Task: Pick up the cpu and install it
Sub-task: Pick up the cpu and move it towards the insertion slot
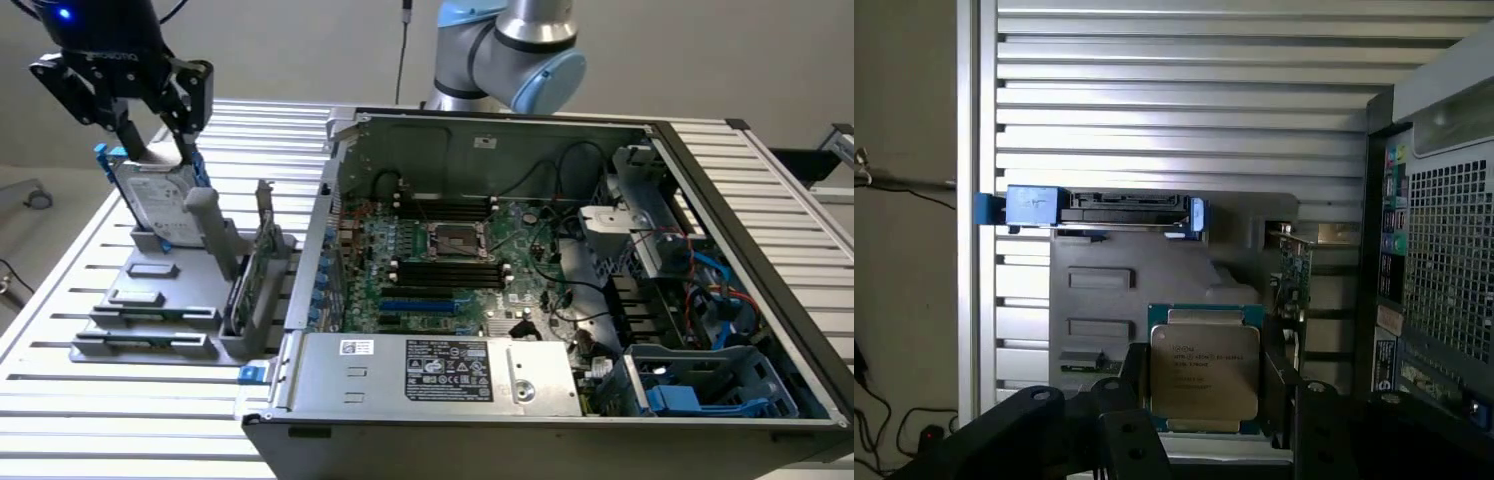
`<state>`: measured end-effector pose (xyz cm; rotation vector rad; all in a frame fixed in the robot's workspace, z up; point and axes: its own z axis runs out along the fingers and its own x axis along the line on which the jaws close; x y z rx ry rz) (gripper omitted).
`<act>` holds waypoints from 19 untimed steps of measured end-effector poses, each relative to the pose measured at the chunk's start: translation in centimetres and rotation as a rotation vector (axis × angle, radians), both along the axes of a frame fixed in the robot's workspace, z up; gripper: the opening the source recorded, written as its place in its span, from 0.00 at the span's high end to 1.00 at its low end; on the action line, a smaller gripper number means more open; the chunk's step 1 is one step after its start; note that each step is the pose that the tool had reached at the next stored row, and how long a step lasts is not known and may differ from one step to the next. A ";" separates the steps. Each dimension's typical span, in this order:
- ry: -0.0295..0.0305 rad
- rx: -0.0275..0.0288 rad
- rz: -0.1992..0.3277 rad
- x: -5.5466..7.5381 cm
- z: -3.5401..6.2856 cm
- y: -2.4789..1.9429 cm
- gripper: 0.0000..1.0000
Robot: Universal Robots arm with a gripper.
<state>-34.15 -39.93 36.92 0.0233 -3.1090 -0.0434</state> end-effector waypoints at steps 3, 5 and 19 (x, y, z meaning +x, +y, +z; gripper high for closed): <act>0.0007 0.0015 0.004 1.1 -0.01 0.00 0.45; 0.0012 0.0027 0.008 1.8 -0.01 0.00 0.45; 0.0015 0.0224 0.053 6.0 0.00 0.01 0.45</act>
